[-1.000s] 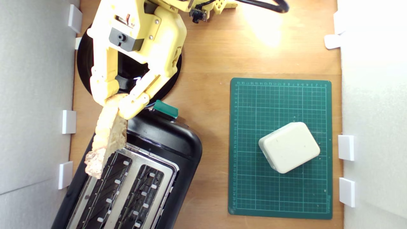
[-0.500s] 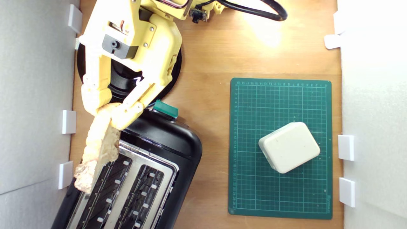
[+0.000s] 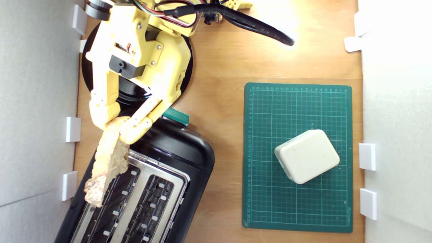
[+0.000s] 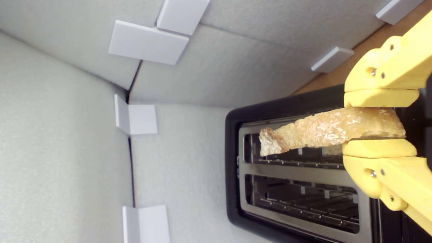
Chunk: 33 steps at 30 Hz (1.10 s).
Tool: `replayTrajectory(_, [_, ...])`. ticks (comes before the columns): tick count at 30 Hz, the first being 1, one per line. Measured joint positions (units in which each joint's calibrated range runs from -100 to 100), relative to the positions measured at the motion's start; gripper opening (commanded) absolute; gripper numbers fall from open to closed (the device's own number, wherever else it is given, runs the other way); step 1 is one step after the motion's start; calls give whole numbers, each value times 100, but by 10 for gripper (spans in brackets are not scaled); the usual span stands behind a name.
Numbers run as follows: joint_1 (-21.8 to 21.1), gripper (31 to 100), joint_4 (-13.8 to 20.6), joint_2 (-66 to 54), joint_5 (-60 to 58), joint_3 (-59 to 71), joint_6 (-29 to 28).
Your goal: Pick bread and place in toaster
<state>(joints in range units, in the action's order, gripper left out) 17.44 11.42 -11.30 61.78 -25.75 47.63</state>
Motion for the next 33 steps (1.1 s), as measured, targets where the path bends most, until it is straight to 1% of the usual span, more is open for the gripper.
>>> replayTrajectory(9, [-9,555,0,185,0,9,0])
replayTrajectory(17, [-18,555,0,344,-373,9,0])
replayTrajectory(27, [-18,555,0,462,-373,9,0])
replayTrajectory(33, [-9,555,27,748,-373,9,0])
